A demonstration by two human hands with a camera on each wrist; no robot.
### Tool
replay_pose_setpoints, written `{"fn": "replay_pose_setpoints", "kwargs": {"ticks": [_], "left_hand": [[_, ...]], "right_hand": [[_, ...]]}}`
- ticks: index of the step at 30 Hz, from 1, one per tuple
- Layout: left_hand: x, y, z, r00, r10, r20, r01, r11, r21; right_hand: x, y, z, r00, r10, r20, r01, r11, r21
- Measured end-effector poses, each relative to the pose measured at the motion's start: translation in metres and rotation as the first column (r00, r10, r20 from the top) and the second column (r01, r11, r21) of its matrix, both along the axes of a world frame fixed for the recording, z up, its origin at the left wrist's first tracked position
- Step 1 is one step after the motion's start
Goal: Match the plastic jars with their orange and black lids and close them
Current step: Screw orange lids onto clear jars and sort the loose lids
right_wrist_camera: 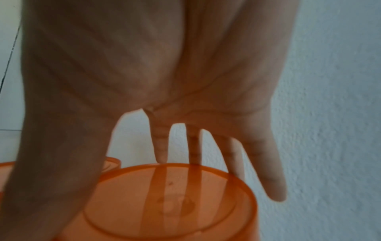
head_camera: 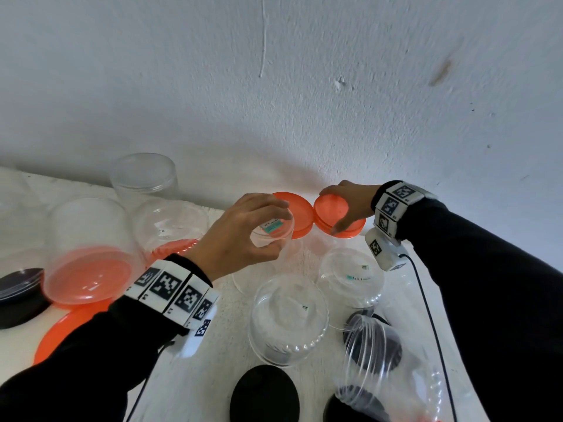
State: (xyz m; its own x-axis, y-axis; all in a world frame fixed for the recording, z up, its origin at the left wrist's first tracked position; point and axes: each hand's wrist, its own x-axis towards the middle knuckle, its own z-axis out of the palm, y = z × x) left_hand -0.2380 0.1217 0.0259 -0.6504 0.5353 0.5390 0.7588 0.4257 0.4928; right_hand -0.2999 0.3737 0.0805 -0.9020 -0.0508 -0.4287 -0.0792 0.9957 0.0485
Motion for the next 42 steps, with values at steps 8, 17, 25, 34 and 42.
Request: {"fn": "replay_pose_setpoints", "kwargs": {"ticks": [8,17,25,34,42], "left_hand": [[0.003,0.000,0.002,1.000,0.009,0.016,-0.009,1.000,-0.006],[0.026,-0.007,0.022,0.996,0.075,-0.054,-0.075,0.997,0.004],[0.091,-0.029,0.019,0.999,0.050,0.006,-0.050,0.998,0.036],[0.175,-0.075,-0.020,0.980,0.074,0.182,-0.002,0.930,-0.367],[0.196,-0.127,-0.030,0.971,0.206,0.118,-0.127,0.870,-0.477]], "right_hand": [[0.013,0.000,0.018,0.994,-0.010,-0.112,-0.003,0.993,-0.117],[0.105,-0.027,0.090,0.913,-0.013,-0.408,-0.134,0.935,-0.328],[0.226,-0.039,0.057,0.961,0.026,-0.276,-0.118,0.939,-0.322],[0.290,-0.035,-0.024,0.963,-0.030,-0.269,-0.004,0.992,-0.124],[0.302,-0.043,-0.043,0.875,-0.168,-0.454,0.145,0.986,-0.086]]}}
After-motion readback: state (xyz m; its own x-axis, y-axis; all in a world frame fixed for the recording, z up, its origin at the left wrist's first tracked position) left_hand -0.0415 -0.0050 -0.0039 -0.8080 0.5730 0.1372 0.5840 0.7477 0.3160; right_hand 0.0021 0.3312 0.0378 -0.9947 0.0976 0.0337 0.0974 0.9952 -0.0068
